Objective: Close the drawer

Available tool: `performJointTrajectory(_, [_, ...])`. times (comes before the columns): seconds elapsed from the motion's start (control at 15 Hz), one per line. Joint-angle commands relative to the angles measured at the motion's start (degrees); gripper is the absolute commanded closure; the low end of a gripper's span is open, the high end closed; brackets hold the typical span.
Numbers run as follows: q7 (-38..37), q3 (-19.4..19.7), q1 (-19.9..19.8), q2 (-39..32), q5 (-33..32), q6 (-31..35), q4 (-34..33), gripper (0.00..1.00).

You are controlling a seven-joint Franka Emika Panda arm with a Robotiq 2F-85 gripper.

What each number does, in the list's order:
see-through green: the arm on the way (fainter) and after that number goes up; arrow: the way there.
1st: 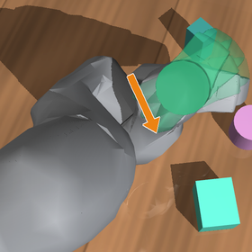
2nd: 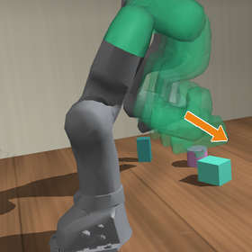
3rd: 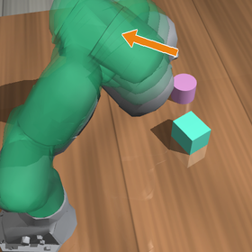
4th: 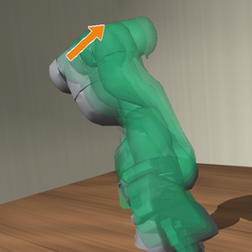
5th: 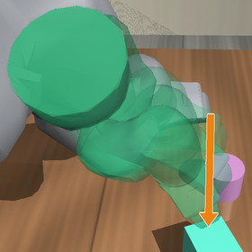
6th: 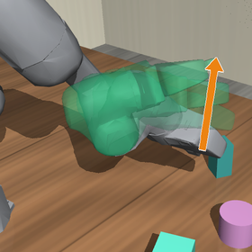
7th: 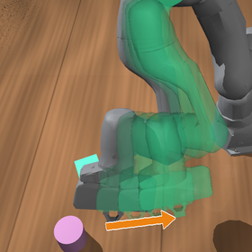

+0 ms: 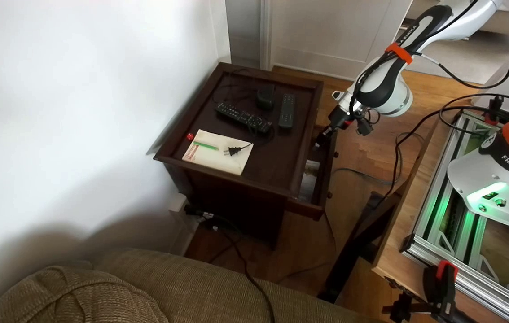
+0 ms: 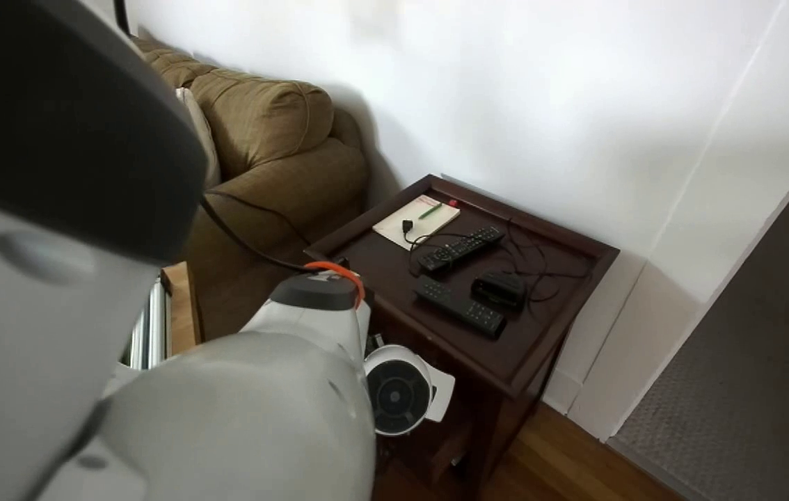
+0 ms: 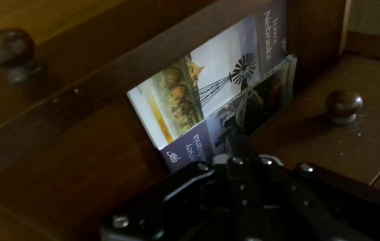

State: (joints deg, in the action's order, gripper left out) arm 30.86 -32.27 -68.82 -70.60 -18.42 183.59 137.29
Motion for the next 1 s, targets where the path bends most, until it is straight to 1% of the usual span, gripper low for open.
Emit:
performJointTrajectory(0.0, [-3.39, 3.76, 4.32, 0.78, -1.31, 2.5, -0.67, 1.0])
performJointTrajectory(0.27, [-7.23, 5.41, 6.8, 5.7, -0.79, 4.75, 2.81, 1.0])
performJointTrajectory(0.47, [-11.62, 7.21, 9.9, 11.27, 1.11, 1.23, 5.46, 1.0])
performJointTrajectory(0.73, [-15.09, 11.8, 15.64, 17.27, 3.15, -3.94, 6.99, 1.0])
performJointTrajectory(0.93, [-17.03, 16.66, 22.17, 19.85, 5.81, -6.25, 6.51, 1.0])
